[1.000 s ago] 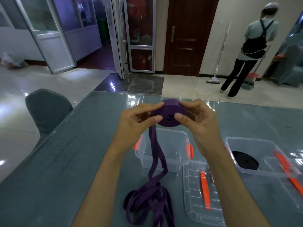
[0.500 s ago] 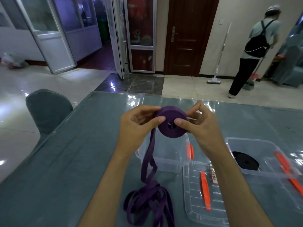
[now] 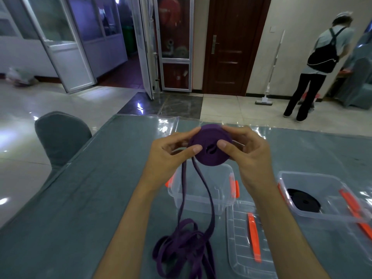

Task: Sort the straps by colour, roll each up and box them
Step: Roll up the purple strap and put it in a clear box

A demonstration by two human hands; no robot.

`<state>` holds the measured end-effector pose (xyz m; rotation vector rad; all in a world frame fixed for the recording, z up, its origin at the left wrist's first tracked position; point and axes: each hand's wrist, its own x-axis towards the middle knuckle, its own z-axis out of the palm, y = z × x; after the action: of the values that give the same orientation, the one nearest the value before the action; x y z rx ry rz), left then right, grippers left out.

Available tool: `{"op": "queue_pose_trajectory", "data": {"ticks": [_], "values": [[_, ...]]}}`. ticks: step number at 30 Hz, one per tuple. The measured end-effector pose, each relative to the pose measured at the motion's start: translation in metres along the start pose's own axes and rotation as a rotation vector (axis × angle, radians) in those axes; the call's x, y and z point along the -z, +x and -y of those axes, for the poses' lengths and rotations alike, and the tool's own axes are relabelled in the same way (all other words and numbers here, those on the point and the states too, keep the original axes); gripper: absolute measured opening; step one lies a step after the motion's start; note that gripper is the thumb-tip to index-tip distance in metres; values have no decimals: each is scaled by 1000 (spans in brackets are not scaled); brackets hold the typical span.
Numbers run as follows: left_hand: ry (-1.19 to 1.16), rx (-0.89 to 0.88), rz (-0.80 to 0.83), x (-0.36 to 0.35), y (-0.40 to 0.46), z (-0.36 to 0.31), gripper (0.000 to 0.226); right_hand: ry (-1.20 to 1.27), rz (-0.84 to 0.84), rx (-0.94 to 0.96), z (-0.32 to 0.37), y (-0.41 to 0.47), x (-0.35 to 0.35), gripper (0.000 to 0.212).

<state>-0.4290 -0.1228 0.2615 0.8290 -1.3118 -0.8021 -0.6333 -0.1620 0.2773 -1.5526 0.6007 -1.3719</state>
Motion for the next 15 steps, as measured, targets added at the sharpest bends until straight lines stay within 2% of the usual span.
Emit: {"op": "queue_pose_trajectory", "data": {"ticks": [2, 4, 6, 9, 11, 15], "values": [[41, -58, -31, 0, -2, 2, 37, 18, 14, -51, -2, -2, 0, 26], [44, -97, -95, -2, -6, 4, 31, 5, 61, -127, -3, -1, 3, 30], [20, -74, -136, -7, -9, 6, 28, -22, 93, -152, -2, -2, 5, 35], [-50, 13, -99, -9, -9, 9, 34, -62, 59, -80, -3, -3, 4, 47], [-112, 55, -57, -7, -7, 10, 37, -45, 47, -83, -7, -6, 3, 43], [-80, 18, -122, -8, -11, 15, 31, -79, 100, -140, -12, -7, 8, 32]]}}
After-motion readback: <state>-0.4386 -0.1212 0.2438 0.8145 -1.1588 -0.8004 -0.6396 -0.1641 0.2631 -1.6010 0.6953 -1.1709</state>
